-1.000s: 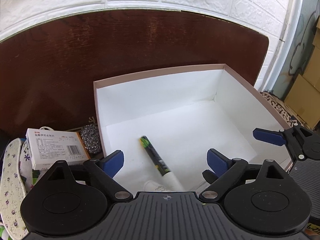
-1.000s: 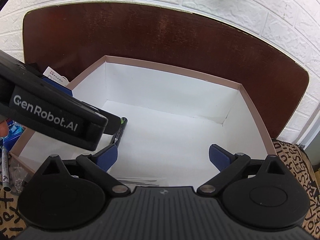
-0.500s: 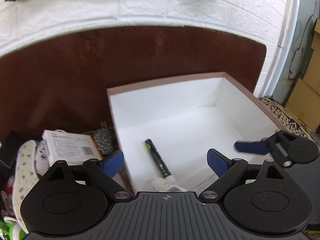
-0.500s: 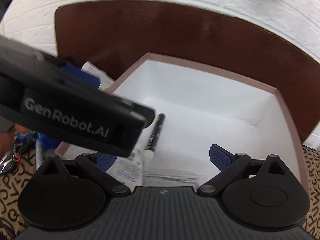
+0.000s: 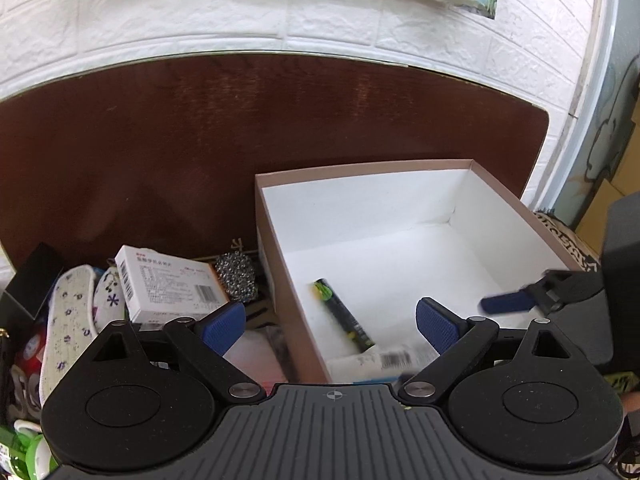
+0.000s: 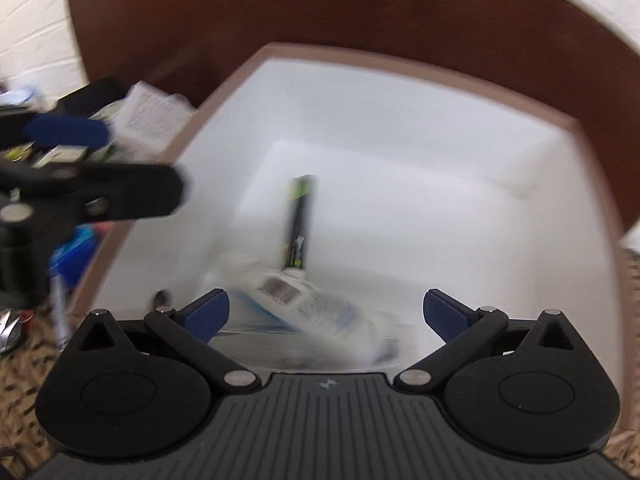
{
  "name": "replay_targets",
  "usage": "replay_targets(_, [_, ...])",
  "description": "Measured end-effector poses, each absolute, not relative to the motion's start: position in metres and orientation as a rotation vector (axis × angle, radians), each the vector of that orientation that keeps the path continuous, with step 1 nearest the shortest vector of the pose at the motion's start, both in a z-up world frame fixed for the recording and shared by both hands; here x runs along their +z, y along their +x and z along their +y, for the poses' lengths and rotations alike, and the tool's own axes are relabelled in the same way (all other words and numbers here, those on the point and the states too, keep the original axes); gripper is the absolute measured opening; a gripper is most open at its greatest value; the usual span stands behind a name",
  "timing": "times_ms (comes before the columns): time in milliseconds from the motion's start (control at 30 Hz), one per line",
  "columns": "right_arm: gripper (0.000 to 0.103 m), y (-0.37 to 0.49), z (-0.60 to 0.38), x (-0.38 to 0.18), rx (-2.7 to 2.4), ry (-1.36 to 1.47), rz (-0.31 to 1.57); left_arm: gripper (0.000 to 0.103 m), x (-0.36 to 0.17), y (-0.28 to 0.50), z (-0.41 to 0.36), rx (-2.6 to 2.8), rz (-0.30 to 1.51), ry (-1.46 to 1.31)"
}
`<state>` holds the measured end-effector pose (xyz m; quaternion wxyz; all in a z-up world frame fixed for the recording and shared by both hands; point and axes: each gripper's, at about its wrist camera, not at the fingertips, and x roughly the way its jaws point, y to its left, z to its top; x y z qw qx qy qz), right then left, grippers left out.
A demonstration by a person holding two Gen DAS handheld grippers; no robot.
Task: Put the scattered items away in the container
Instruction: 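Withdraw both tools from the box back toward the clutter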
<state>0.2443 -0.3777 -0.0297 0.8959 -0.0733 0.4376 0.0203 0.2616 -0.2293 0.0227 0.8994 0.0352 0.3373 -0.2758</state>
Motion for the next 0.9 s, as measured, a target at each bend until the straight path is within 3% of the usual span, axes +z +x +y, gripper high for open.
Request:
replay_targets(100, [0.103,0.24,-0.371,-0.03,-0.082,-0.3,0.867,0.098,0.023,0.259,-0.226,-0.568,0.704,0.064])
replay_targets(900, [0.103,0.112,-0.31,0.021,0.107,-0.087,0.491,0.103,0.043,0.148,-0.147,-0.434,0.518,0.016])
